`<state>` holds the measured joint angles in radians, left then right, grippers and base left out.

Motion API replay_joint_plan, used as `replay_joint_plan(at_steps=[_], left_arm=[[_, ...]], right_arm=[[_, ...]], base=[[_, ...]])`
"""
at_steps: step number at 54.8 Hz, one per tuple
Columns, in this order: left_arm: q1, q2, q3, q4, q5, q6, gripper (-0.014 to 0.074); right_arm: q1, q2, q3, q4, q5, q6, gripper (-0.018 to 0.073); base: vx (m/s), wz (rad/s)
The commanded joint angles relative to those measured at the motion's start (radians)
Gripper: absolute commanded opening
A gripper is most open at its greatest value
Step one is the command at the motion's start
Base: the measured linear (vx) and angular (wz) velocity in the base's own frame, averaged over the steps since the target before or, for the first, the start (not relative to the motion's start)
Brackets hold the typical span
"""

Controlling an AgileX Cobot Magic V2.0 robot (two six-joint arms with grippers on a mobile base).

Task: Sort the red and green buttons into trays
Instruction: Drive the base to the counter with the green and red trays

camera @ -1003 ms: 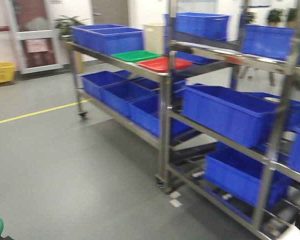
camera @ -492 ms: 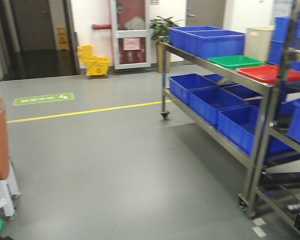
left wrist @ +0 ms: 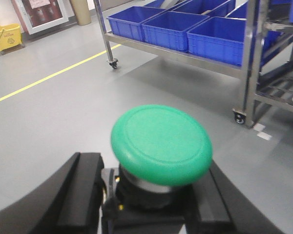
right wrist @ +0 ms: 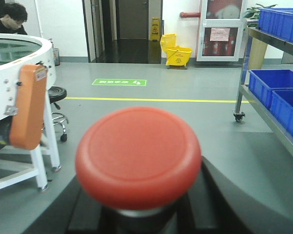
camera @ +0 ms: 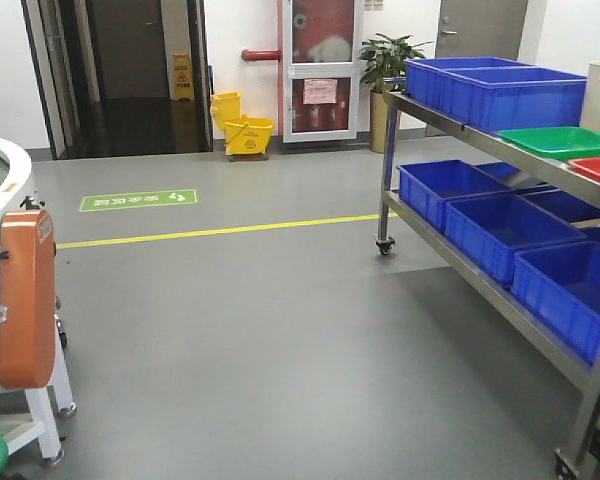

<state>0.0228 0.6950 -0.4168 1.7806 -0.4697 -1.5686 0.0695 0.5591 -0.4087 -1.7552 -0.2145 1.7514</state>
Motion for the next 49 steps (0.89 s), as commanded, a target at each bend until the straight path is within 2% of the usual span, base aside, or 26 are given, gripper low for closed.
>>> replay_joint_plan(at_steps=[1,49], left_arm=[[-0.004,-0.004,-0.028,-0.016,0.012,-0.008,0.0],[-0.004,-0.003,-0.029,-0.015,0.015,-0.007,0.0]], right_arm=[[-0.002,0.001,-0.03,-0.02,0.026,-0.002,-0.0008],[-0.002,0.001,-0.03,-0.02,0.019,-0.002,-0.0008]], base=[[0.47,0.01],[0.55,0.08]])
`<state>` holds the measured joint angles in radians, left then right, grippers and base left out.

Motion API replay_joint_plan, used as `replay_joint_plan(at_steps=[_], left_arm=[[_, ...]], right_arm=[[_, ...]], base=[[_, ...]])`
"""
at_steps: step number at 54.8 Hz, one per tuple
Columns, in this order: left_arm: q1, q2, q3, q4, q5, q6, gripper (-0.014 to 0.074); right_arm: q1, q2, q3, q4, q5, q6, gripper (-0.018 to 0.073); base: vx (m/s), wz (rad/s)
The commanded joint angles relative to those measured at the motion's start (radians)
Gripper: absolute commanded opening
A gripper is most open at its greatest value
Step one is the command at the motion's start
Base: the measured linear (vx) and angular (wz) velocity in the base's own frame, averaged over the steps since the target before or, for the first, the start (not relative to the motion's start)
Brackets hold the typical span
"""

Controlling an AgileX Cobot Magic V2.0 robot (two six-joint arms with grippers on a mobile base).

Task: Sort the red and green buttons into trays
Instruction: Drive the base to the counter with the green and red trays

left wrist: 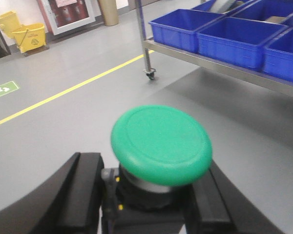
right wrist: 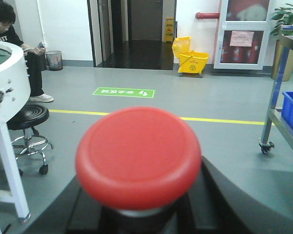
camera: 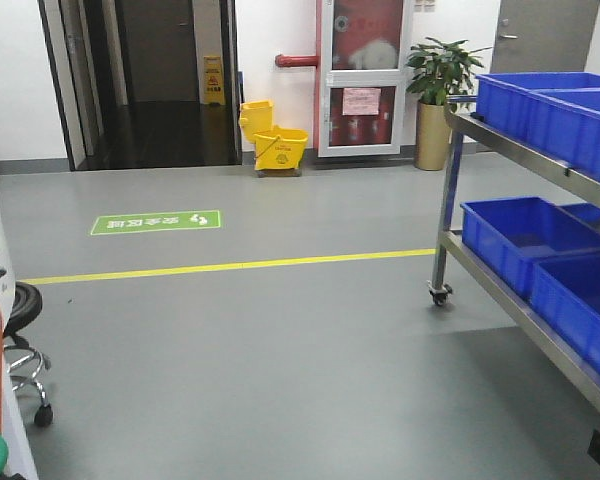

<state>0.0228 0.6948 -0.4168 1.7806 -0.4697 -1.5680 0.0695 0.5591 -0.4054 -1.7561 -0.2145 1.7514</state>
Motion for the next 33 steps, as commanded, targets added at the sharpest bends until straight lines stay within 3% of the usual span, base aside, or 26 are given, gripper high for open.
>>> replay_joint_plan(at_steps=[1,18,33], left_arm=[[-0.004,-0.003,-0.029,-0.015,0.015,-0.008,0.0],[-0.004,-0.003,-0.029,-0.015,0.014,-0.008,0.0],[-0.004,-0.003,-0.029,-0.015,0.013,-0.008,0.0]], right_arm=[[-0.002,0.001,-0.034,-0.019,0.019,-0.002,-0.0008],[-0.002,0.001,-0.034,-0.019,0.021,-0.002,-0.0008],[-0.002,0.001,-0.034,-0.019,0.021,-0.002,-0.0008]], base=[[0.62,0.09],[0.63,0.01],[0.64,-0.24]])
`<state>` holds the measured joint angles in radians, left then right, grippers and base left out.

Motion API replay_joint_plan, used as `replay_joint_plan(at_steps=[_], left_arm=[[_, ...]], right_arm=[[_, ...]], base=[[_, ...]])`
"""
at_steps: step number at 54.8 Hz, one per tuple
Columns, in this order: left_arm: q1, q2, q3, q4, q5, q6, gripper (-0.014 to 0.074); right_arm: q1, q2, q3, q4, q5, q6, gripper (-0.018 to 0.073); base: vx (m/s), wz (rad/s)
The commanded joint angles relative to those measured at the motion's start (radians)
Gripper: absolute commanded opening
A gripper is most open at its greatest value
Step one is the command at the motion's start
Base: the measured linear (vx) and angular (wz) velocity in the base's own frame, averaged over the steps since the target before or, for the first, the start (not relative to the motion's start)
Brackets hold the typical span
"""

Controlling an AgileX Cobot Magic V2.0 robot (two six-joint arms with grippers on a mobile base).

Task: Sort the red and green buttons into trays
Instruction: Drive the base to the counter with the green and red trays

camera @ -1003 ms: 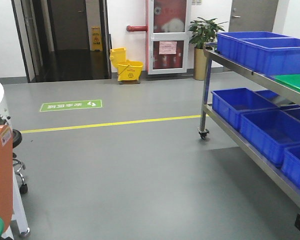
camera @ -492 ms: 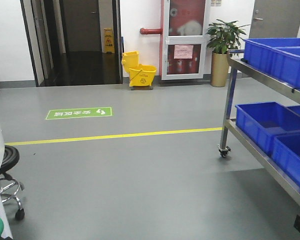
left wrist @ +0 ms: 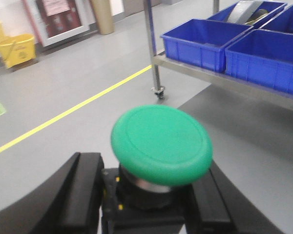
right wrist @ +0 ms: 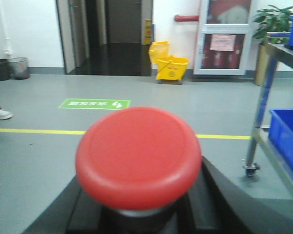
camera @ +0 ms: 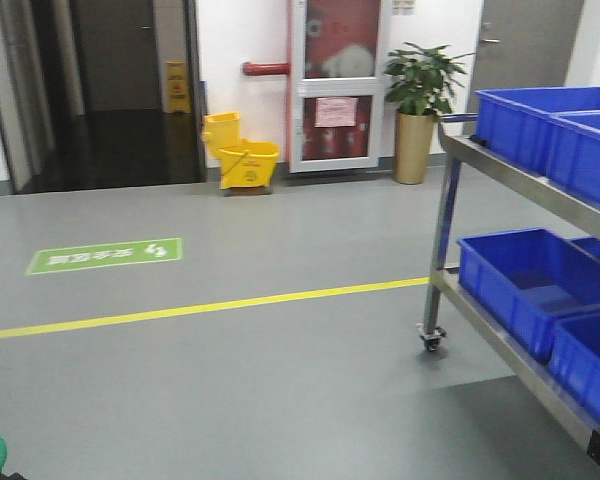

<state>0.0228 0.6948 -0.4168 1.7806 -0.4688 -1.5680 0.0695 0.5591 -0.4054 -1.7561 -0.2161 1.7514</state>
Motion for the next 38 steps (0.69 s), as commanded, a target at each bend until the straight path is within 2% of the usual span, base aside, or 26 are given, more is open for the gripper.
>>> replay_joint_plan(at_steps=[1,13,38], left_arm=[[-0.004,-0.003,-0.029,-0.015,0.012,-0.008,0.0],[-0.026,-0.003,-0.029,-0.015,0.021,-0.008,0.0],[-0.027,-0.003,-0.029,-0.015,0.022,-0.008,0.0]], right_arm=[[-0.002,0.001,-0.034,-0.019,0.023,-0.002,-0.0008],[-0.002,0.001,-0.034,-0.019,0.023,-0.002,-0.0008],[-0.002,0.001,-0.034,-0.019,0.023,-0.002,-0.0008]], base=[[0.63,-0.38],[0.62,-0.48],[0.55,-0.6]])
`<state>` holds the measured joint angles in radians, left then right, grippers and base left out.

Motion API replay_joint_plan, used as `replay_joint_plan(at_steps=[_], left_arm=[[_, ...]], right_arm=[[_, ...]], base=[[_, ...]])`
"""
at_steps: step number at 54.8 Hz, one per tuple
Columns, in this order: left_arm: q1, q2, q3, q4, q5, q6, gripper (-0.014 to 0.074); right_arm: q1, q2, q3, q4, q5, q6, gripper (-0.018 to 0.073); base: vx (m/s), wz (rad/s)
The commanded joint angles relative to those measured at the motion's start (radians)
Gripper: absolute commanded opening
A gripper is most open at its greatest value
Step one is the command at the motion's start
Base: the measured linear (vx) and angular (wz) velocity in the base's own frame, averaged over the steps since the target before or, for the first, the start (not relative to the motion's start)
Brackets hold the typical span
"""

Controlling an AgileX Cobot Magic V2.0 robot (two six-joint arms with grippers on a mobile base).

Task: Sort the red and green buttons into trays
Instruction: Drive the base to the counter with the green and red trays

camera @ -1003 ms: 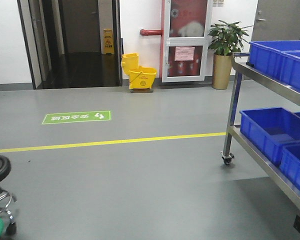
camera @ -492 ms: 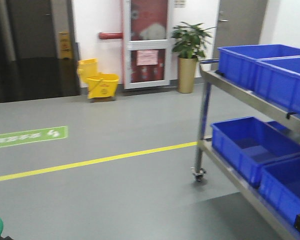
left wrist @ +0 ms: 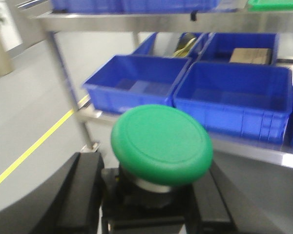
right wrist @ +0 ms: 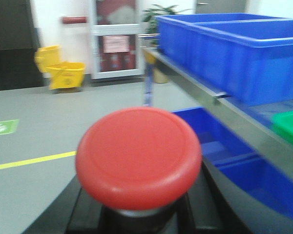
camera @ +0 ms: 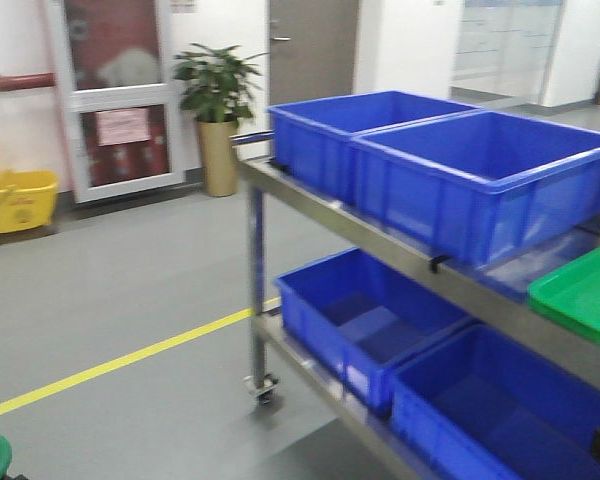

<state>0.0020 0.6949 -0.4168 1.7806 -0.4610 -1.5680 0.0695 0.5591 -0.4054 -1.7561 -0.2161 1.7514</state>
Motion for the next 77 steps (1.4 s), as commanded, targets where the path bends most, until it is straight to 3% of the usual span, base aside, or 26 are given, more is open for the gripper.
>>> replay_joint_plan(at_steps=[1,43,55,77], left_arm=[[-0.006,-0.003,-0.029,-0.015,0.014,-0.008,0.0],[-0.006,-0.003,-0.029,-0.015,0.018,-0.008,0.0],[-0.006,0.0,-0.029,-0.015,0.09,-0.008,0.0],[-0.006,0.073,-0.029,-0.015,0.167,-0.008,0.0]], right_arm=[[-0.002,0.001,-0.034,-0.019,0.023,-0.002,-0.0008],[-0.002,0.001,-0.034,-0.019,0.019,-0.002,-0.0008],[-0.002,0.001,-0.034,-0.019,0.019,-0.002,-0.0008],[-0.002,0.001,-0.034,-0.019,0.02,-0.002,-0.0008]], base=[[0.51,-0.58],[0.43,-0.83],[0.26,-0.95],[0.06,-0.24]])
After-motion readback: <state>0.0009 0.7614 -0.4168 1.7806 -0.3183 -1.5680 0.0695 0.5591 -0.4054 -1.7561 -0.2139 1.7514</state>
